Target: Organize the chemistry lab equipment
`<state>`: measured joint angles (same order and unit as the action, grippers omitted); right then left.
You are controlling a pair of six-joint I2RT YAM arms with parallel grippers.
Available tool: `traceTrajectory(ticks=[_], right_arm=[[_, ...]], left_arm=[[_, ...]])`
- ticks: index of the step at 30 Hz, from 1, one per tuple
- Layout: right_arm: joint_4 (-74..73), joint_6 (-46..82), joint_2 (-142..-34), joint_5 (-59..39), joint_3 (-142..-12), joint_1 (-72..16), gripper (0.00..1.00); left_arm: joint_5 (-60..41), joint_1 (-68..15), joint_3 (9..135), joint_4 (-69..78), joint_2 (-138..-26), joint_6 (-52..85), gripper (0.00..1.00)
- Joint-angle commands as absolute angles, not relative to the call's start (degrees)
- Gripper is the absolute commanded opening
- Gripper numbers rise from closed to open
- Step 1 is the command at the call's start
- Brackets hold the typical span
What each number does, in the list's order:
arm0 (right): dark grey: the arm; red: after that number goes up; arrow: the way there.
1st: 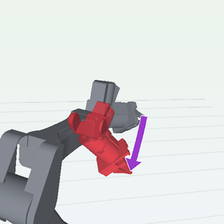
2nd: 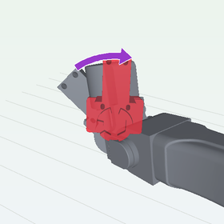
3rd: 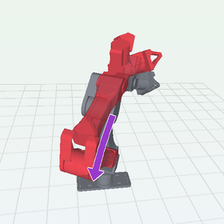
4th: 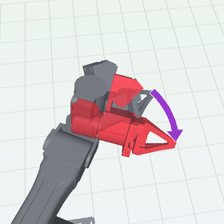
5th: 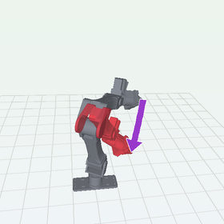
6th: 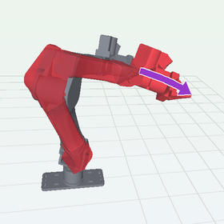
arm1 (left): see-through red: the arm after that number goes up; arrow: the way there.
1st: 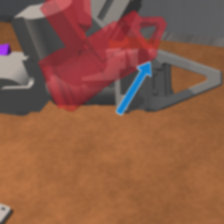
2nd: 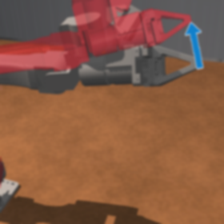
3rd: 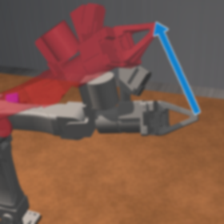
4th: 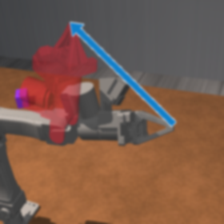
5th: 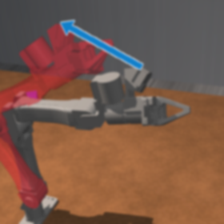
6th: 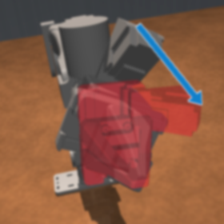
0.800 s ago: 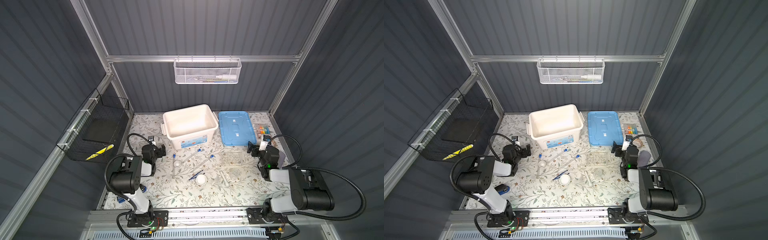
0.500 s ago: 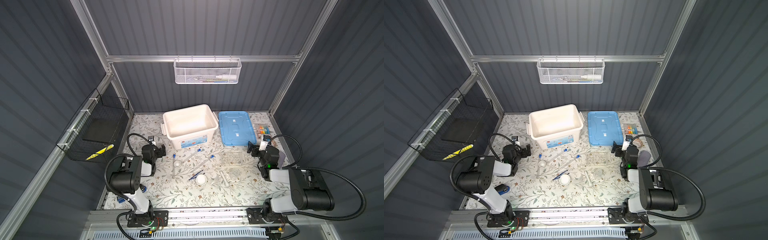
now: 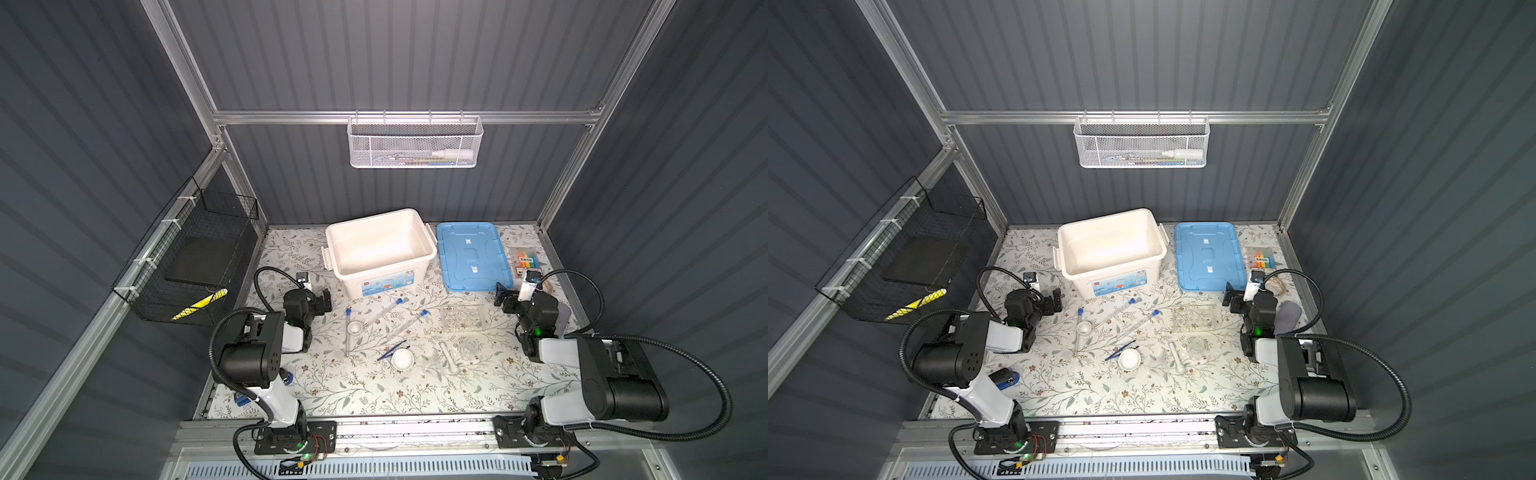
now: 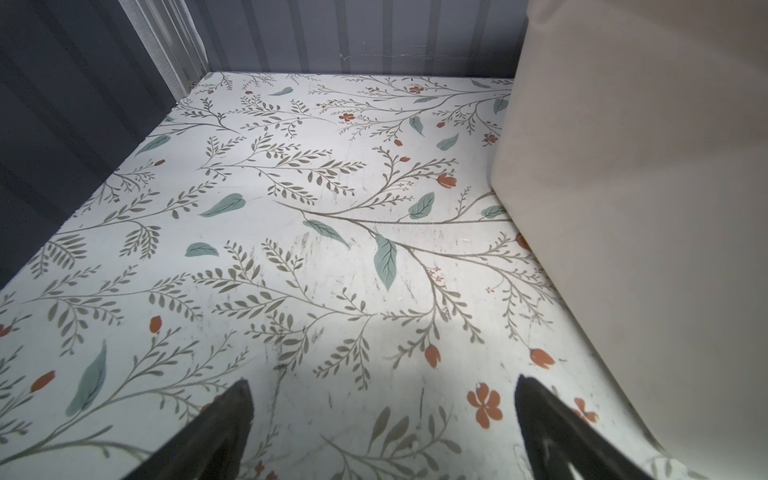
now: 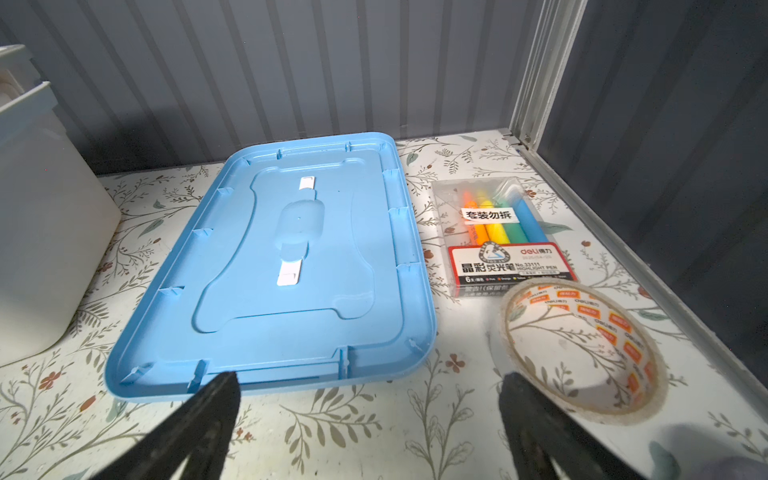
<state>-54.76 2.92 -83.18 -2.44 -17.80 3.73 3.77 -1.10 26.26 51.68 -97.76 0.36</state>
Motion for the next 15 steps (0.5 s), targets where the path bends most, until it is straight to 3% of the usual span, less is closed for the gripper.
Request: traceTrajectory(ticks=[1,15], right_arm=[[-54.7,2.4,-83.3,-2.8,-19.0,4.0,0.99],[-54.4,2.5,-83.5,-3.0,-19.3,4.0,0.99]], left_arm=[[3.3,-1.4,27.4,51.6,-98.3,-0.9,1.0],[3.3,-1.5,27.5,51.4,-98.4,-0.9,1.0]])
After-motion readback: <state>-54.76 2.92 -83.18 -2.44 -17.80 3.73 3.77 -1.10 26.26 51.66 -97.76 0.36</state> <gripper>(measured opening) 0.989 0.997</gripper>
